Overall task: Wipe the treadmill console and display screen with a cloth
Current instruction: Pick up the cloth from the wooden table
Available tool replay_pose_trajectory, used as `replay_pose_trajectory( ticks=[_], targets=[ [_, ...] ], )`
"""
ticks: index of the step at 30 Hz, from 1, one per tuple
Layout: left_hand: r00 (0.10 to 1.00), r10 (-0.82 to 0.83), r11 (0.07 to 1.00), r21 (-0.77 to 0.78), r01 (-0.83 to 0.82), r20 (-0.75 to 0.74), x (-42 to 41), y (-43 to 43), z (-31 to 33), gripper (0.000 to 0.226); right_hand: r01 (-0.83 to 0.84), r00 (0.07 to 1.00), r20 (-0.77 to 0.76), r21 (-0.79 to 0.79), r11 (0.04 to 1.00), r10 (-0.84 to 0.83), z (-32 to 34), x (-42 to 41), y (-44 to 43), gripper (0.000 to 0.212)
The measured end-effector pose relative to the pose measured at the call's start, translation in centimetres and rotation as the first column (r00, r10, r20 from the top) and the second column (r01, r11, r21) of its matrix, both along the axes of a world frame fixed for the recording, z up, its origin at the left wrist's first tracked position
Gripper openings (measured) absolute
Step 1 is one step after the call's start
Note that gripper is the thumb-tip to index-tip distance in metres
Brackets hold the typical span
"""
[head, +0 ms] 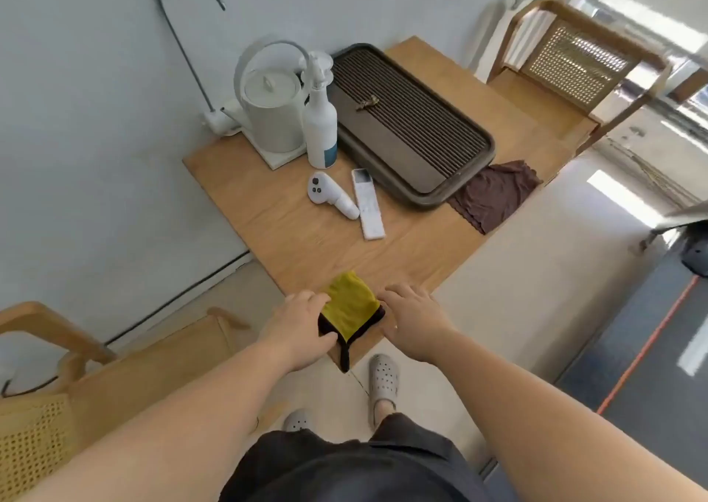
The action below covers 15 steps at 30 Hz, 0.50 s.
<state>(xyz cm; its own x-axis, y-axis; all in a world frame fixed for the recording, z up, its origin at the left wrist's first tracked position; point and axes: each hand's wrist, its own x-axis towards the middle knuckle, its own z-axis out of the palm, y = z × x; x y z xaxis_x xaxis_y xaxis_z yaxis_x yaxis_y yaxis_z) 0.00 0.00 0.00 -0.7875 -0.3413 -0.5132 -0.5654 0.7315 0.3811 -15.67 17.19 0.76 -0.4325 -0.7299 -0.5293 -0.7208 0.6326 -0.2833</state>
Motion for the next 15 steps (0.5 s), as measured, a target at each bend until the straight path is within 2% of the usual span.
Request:
replay_pose_trajectory(
  ticks=[2,7,11,15],
  targets=[
    [0.999,0.037,0.999,0.022,-0.037,0.024,-1.1,0.6,-0.9,0.069,-0.105,0.994,0.012,0.009,0.994,0.105,-1.4,-2.0,-0.8,0.051],
    [0.993,0.092,0.990,-0.115,-0.083,0.075,-2.0,2.4,-1.8,0.059,-0.390,0.921,0.029,0.036,0.920,0.389,-4.2,-5.3,-2.5,0.045],
    [0.984,0.157,0.973,-0.185,-0.139,0.087,-2.3,3.4,-1.8,0.070,-0.500,0.866,0.026,0.022,0.866,0.500,-4.9,-6.7,-3.6,0.045],
    [0.982,0.119,0.956,-0.286,-0.072,0.149,-2.9,4.6,-2.0,0.071,-0.538,0.843,-0.003,-0.036,0.842,0.538,-5.7,-6.8,-3.8,0.033]
  ],
)
